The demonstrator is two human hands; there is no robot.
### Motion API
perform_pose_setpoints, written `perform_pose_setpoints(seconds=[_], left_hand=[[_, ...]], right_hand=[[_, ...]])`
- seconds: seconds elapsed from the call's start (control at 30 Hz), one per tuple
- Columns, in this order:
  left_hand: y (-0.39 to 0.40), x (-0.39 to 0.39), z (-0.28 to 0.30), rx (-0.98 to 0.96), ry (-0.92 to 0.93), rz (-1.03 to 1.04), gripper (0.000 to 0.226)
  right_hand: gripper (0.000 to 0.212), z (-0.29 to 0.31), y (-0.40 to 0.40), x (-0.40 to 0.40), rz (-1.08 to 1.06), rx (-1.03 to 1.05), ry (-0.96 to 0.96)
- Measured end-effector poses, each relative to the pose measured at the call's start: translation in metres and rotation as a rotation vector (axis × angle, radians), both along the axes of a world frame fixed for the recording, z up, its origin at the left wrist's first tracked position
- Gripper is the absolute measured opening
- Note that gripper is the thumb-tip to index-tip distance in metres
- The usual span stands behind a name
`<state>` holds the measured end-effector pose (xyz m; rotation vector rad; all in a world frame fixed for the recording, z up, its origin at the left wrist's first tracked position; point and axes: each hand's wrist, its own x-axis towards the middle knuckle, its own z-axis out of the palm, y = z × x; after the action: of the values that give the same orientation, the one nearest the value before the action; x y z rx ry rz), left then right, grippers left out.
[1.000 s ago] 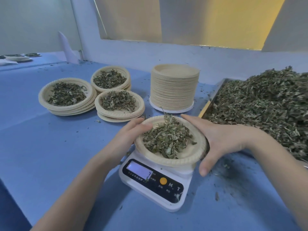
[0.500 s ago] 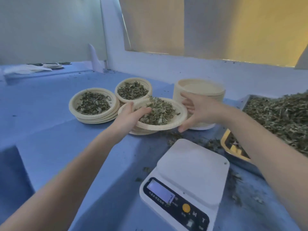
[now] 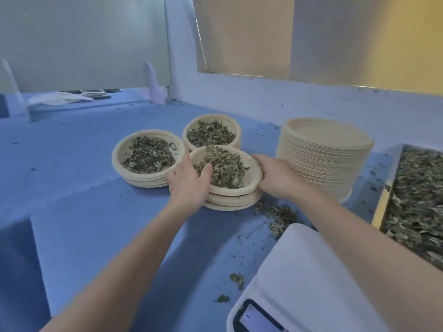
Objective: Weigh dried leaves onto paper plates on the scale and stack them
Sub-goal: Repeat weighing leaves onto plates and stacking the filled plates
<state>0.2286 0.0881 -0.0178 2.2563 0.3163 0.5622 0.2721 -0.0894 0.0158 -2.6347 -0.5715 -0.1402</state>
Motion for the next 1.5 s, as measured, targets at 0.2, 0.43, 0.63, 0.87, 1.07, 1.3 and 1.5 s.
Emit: perform_pose_setpoints(seconds=[0.2,0.43,0.63,0.87,1.07,1.3,1.5], left_hand=[[-0.006,0.006,-0.018,0.153,0.016,0.039,0.05],[-0.007,0.004,0.0,0.272,0.083,0.109,0.055],[-0.022,-0.018,0.047,0.22,-0.052,0.105,0.052],[-0.097,-0.007,0.092,0.263,-0.019,-0.245,0.046],[-0.157,0.032,0.115,0.294,0.022,-0.322,0.048],[-0.171,0.074,0.108,0.223,0.247,-0.209,0.042],[-0.159,0.078,0.111,0.297,0.236,-0.245,0.034]], right_hand=[[0.039,-0.006,-0.003,0.006,-0.054,-0.089,-0.006],[0.038,0.012,-0.001,-0.003,-0.063,-0.137,0.017],[0.051,0.047,-0.002,-0.021,-0.068,-0.116,0.006],[0.053,0.089,-0.029,-0.043,-0.006,-0.036,-0.069],[0.047,0.103,-0.095,-0.015,-0.238,-0.001,-0.129],[0.026,0.083,-0.136,0.01,-0.449,0.101,0.167],[0.006,0.081,-0.135,0.016,-0.432,0.107,0.175]])
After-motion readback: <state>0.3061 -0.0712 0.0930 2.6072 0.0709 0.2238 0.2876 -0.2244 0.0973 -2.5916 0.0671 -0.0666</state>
